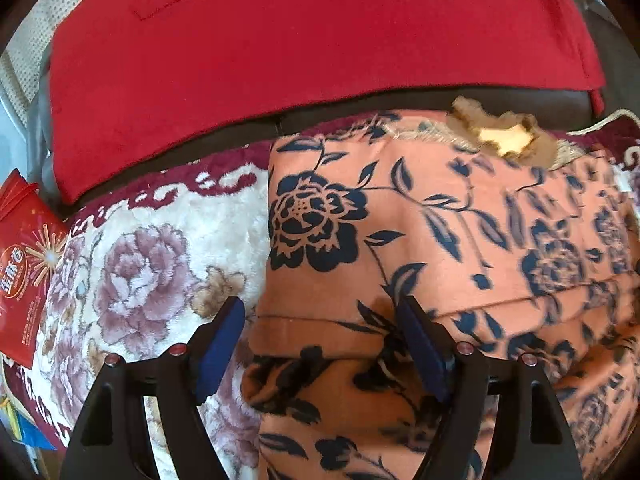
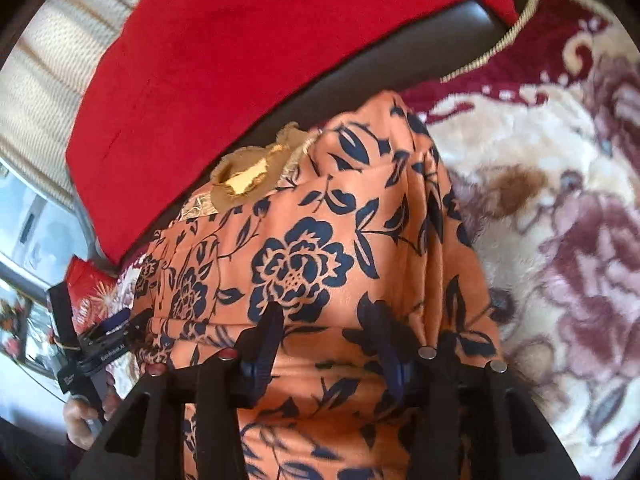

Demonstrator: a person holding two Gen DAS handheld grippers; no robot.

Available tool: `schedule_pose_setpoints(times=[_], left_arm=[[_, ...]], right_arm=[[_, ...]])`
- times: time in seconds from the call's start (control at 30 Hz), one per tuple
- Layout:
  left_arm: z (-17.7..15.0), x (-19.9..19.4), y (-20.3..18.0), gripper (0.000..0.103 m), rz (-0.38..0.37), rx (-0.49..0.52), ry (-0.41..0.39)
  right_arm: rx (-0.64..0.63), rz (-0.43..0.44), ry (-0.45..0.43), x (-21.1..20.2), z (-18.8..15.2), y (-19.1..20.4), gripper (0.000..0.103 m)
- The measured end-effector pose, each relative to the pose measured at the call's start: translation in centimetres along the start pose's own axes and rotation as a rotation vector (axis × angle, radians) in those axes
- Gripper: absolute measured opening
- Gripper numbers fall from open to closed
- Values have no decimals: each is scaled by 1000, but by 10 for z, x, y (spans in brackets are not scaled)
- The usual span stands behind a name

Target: Fold small clothes

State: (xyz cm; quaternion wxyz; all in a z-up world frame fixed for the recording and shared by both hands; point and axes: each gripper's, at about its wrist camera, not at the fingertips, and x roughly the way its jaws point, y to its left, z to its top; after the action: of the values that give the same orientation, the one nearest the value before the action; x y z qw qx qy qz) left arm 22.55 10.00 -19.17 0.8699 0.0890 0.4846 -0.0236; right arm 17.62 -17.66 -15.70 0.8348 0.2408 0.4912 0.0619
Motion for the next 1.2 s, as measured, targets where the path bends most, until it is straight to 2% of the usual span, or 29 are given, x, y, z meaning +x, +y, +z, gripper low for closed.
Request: schedule_pose_setpoints(times=[0.17, 0.3, 0.4, 0.47, 0.57, 0.7, 0.9, 1.03, 1.07, 1.13, 1.17, 1.2], left_arm=[[-12, -37, 11, 79, -24, -25, -86], [-32, -49, 32, 80, -23, -81, -86], [-51, -58, 51, 80, -18, -140, -83], [-78, -65, 65, 80, -13, -182, -78], [-118, -76, 78, 80, 12, -237, -62], [-172, -88, 88, 80, -8, -279, -8], [-227, -93, 90, 80, -95, -299, 85], [-245, -88, 86, 80, -158, -296, 119], [-247, -85, 85, 79, -182, -295, 126], [-249, -75, 84, 62, -214, -306, 153], [-249, -70, 82, 47, -235, -306, 162], [-250, -65, 80, 39, -266, -301, 169]], right_arm=[[-34, 64, -119, -45, -19, 7, 54], [-41, 85, -152, -78, -56, 6, 56], [-55, 43, -125, -97, -88, 0, 60], [-67, 6, -96, -105, -115, -4, 67], [-70, -80, -31, -104, -152, -7, 68], [-59, -164, 88, -95, -195, -4, 68], [74, -205, 128, -78, -226, -23, 68], [86, -252, 121, -71, -234, -27, 68], [97, -247, 126, -69, -234, -29, 68], [131, -232, 126, -61, -233, -33, 71], [142, -230, 124, -59, -233, -37, 73], [153, -224, 124, -56, -234, -40, 73]])
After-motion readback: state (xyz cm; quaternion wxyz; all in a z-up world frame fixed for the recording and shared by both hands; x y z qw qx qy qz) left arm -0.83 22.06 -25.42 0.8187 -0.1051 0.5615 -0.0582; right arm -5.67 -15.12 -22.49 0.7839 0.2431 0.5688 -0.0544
